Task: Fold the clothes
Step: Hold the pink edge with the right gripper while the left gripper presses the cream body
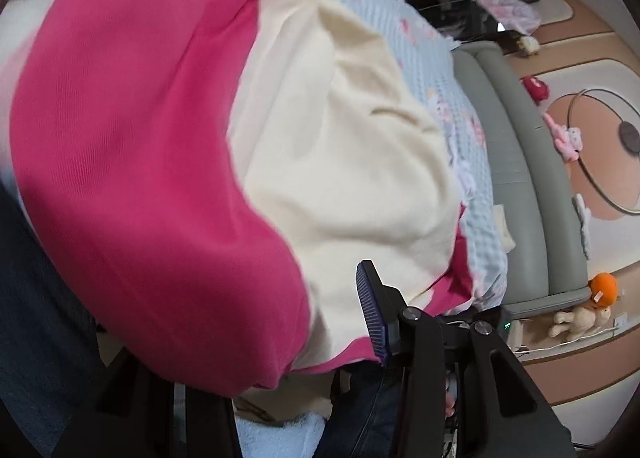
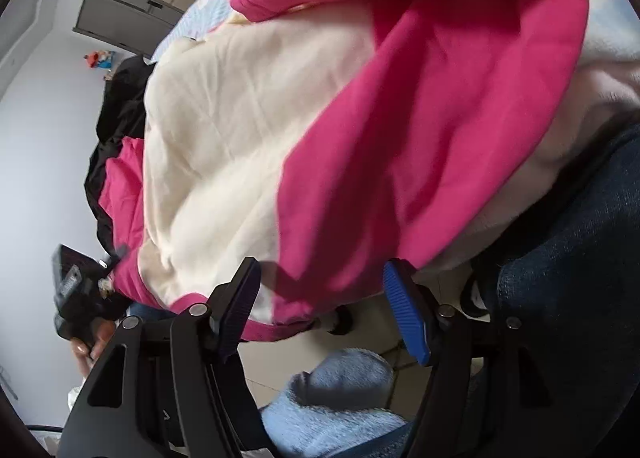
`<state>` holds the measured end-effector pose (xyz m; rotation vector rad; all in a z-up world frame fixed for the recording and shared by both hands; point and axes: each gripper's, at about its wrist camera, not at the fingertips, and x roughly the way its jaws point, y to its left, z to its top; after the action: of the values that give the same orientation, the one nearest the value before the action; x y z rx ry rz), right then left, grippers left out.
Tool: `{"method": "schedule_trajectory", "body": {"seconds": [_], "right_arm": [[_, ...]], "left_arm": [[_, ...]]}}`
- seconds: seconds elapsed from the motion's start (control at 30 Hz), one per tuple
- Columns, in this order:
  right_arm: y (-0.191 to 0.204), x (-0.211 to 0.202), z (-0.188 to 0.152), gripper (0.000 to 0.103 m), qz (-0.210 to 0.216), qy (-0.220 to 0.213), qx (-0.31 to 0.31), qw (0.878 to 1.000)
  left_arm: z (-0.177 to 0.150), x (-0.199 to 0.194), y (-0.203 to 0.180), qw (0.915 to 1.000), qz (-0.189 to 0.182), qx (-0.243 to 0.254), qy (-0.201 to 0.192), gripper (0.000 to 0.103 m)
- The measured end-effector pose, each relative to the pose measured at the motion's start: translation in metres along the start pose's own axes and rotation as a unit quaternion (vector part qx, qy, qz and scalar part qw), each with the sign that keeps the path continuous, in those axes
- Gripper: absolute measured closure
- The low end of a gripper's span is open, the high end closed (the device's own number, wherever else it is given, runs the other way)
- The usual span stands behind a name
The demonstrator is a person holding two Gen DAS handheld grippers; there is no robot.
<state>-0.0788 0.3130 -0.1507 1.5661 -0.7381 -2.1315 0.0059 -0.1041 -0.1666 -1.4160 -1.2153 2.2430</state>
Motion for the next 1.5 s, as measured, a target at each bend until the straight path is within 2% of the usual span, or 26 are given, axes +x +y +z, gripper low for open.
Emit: {"method": "schedule_trajectory", "body": {"seconds": [0.07,0.1,0.13,0.17,0.3,0.33,0.4,0.53,0.63,0.67,0.73,0.83,0.87,0.93,0.97,1.03,1.1,1.17,1.23,1.3,1.33,1.37,1.4,1.43,1.47,1.5], "right_arm": [[0.000,-0.003,0.006,0.037,0.002,-0.018,-0.001,1.000],[0.003,-0.001,0.008,0.047,0.007,-0.010,-0.020,1.000],[0.006,0.001,0.010,0.069,0.012,0.000,-0.041,0.999],[0.010,0.003,0.009,0.074,0.010,0.002,-0.052,0.999],[0.011,0.004,-0.002,0.091,0.020,-0.004,-0.064,0.998],[0.009,0.000,-0.002,0.093,0.016,-0.012,-0.067,0.998],[0.006,-0.009,-0.001,0.094,0.008,-0.030,-0.075,0.997],[0.012,-0.046,-0.002,0.095,0.011,-0.068,-0.081,0.994],[0.014,-0.049,0.000,0.093,-0.001,-0.061,-0.075,0.995],[0.011,-0.049,0.000,0.091,-0.007,-0.056,-0.070,0.996],[0.001,-0.048,-0.003,0.075,-0.018,-0.048,-0.050,0.997],[-0.008,-0.049,-0.004,0.069,-0.054,-0.055,-0.030,0.997],[-0.010,-0.050,-0.005,0.068,-0.067,-0.057,-0.024,0.996],[-0.016,-0.051,-0.006,0.054,-0.092,-0.062,-0.011,0.994],[-0.019,-0.052,-0.006,0.051,-0.104,-0.065,-0.004,0.992],[-0.021,-0.051,-0.006,0.048,-0.121,-0.067,-0.005,0.990],[-0.023,-0.047,-0.006,0.048,-0.117,-0.066,-0.012,0.991],[-0.026,-0.043,-0.006,0.045,-0.113,-0.065,-0.018,0.991],[-0.024,-0.047,-0.006,0.045,-0.097,-0.071,-0.025,0.992],[-0.023,-0.050,-0.006,0.045,-0.082,-0.077,-0.033,0.993],[-0.022,-0.052,-0.006,0.047,-0.074,-0.080,-0.037,0.993],[-0.022,-0.054,-0.006,0.051,-0.066,-0.083,-0.040,0.994],[-0.021,-0.056,-0.006,0.064,-0.058,-0.087,-0.044,0.994],[-0.020,-0.058,-0.006,0.085,-0.050,-0.090,-0.048,0.994],[-0.020,-0.060,-0.006,0.096,-0.042,-0.093,-0.052,0.993],[-0.019,-0.062,-0.006,0.097,-0.034,-0.096,-0.056,0.993]], "left_arm": [[-0.002,-0.002,0.001,1.0000,0.004,0.004,-0.006,0.060],[-0.003,-0.004,0.000,0.9998,0.009,0.009,-0.018,0.063],[-0.004,-0.008,-0.001,0.9992,0.018,0.013,-0.033,0.066],[-0.005,-0.012,-0.003,0.9982,0.030,0.017,-0.049,0.066],[-0.004,-0.021,-0.012,0.9963,0.028,0.027,-0.076,0.070],[-0.003,-0.023,-0.014,0.9958,0.026,0.029,-0.083,0.074],[0.000,-0.026,-0.015,0.9952,0.027,0.029,-0.090,0.074],[0.003,-0.027,-0.022,0.9949,0.023,0.024,-0.095,0.074],[-0.001,-0.029,-0.020,0.9955,0.020,0.019,-0.091,0.074],[-0.004,-0.029,-0.018,0.9956,0.021,0.017,-0.090,0.074],[-0.009,-0.028,-0.011,0.9960,0.020,0.007,-0.087,0.071],[-0.013,-0.027,0.003,0.9964,0.029,-0.014,-0.079,0.071],[-0.015,-0.025,0.008,0.9965,0.033,-0.020,-0.074,0.067],[-0.019,-0.023,0.018,0.9966,0.038,-0.036,-0.064,0.057],[-0.024,-0.023,0.024,0.9965,0.034,-0.047,-0.060,0.054],[-0.031,-0.020,0.034,0.9961,0.019,-0.069,-0.052,0.053],[-0.031,-0.013,0.038,0.9963,0.022,-0.077,-0.031,0.050],[-0.032,0.001,0.037,0.9966,0.011,-0.082,0.007,0.040],[-0.038,0.020,0.034,0.9947,-0.013,-0.086,0.054,0.039],[-0.038,0.030,0.031,0.9954,0.001,-0.075,0.060,0.042],[-0.037,0.033,0.028,0.9960,0.012,-0.067,0.058,0.045],[-0.036,0.032,0.024,0.9969,0.014,-0.056,0.053,0.053],[-0.035,0.028,0.018,0.9978,0.010,-0.044,0.049,0.055],[-0.033,0.021,0.010,0.9985,-0.005,-0.034,0.043,0.058],[-0.032,0.013,0.001,0.9987,-0.027,-0.023,0.036,0.058],[-0.029,0.006,-0.006,0.9987,-0.041,-0.014,0.026,0.058]]}}
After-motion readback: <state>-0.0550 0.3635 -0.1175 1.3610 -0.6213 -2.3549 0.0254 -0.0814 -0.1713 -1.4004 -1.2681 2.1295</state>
